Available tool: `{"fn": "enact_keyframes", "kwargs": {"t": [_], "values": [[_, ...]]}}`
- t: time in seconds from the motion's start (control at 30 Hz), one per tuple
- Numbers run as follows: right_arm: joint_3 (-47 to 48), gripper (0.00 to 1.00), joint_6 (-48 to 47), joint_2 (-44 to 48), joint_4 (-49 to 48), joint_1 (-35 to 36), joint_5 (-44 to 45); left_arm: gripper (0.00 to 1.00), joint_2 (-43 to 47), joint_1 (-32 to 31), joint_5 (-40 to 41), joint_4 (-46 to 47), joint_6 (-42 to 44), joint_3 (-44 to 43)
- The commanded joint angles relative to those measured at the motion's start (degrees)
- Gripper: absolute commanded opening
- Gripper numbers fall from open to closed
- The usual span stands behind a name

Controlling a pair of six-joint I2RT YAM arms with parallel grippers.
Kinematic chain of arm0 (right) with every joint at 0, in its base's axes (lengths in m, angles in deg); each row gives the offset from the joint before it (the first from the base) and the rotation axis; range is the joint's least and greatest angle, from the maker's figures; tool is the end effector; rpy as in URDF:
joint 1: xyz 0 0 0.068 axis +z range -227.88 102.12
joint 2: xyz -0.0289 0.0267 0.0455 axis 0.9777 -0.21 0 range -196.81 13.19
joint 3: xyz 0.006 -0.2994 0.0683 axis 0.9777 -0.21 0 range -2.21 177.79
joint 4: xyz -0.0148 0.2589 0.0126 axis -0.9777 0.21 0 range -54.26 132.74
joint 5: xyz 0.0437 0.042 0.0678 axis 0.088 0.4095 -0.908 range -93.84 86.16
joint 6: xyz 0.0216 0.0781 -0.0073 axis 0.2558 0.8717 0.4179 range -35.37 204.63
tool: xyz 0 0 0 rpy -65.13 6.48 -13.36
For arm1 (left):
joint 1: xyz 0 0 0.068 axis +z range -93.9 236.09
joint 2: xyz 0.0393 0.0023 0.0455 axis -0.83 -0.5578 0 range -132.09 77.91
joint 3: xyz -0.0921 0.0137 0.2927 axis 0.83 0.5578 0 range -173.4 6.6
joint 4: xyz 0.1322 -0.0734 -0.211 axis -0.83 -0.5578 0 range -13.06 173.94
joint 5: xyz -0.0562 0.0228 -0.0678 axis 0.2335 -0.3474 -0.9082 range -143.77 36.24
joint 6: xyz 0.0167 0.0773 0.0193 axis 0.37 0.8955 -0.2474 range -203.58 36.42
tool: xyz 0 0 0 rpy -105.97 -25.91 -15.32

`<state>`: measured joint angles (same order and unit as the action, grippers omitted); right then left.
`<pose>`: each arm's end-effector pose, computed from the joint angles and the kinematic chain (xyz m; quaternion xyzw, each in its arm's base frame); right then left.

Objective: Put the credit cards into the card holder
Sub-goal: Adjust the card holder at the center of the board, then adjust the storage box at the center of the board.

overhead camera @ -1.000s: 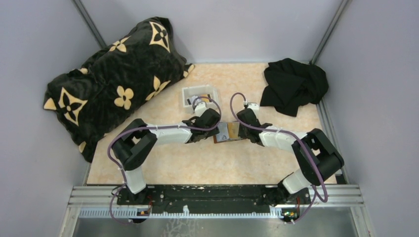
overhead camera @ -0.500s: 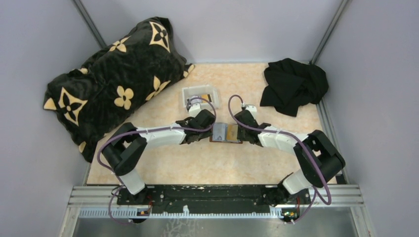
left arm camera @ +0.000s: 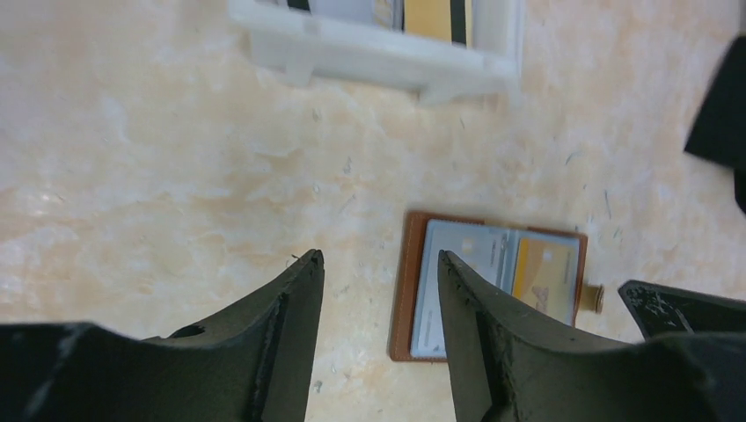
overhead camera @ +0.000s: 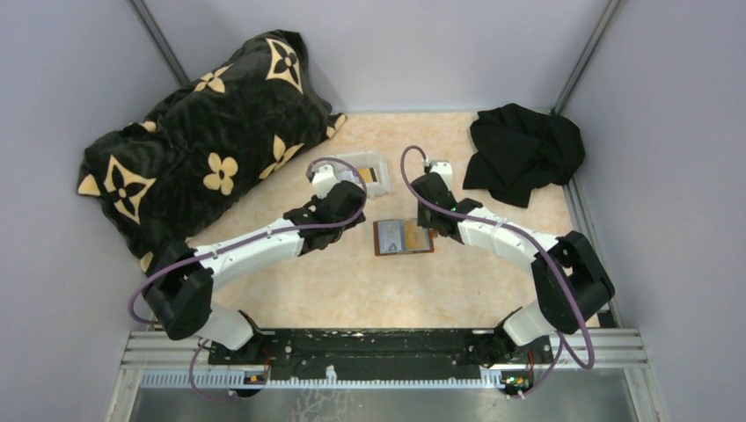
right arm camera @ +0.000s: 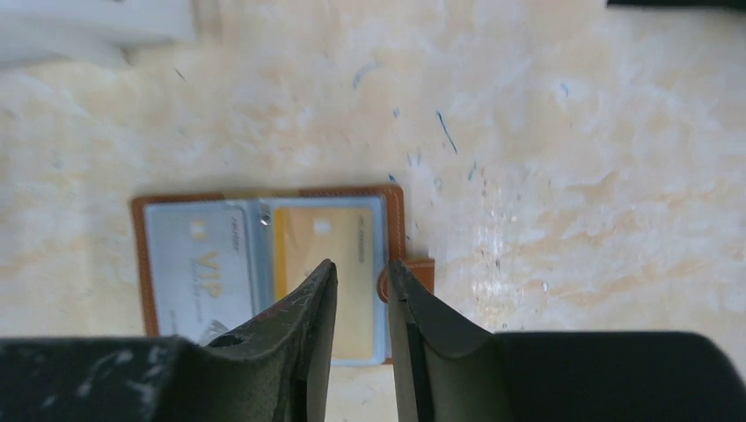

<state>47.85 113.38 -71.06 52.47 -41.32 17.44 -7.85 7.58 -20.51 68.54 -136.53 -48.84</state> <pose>0.2666 0.1659 0.2159 -0.0015 0.9282 0.0308 0.3707 0.2481 -0.2222 0.2458 -0.1421 0.8827 -0.1117 0.4337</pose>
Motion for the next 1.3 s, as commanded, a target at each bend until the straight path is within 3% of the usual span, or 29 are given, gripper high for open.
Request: {"fn": "enact_keyframes", "kwargs": {"t": [0.0,0.17,0.5,0.83,1.07,1.27], "values": [[8.78,0.3,-3.87,1.28,0.27,-0.8,2.38,0.58,2.45,4.45,3.44,0.88,2.28,-2.3],[16.01,0.41,-6.28,-3.29,0.27,-1.46,-0.32,0.59,-0.68,10.47,0.39,1.64,4.29,-5.52],[27.57,0.43,-8.27,-15.48,-1.45,-2.4,-6.01,0.6,-10.37,17.02,-6.86,2.37,6.26,-13.42],[29.74,0.43,-8.7,-18.7,-2.89,-4.24,-8.74,0.6,-15.95,20.0,-12.65,-1.61,4.93,-17.74],[30.0,0.43,-8.64,-19.87,-3.98,-5.07,-9.98,0.6,-15.53,20.26,-17.91,-4.48,4.22,-17.43],[30.04,0.43,-8.36,-20.72,-4.77,-5.18,-10.85,0.6,-12.06,20.29,-17.13,-4.45,4.12,-18.15]]}}
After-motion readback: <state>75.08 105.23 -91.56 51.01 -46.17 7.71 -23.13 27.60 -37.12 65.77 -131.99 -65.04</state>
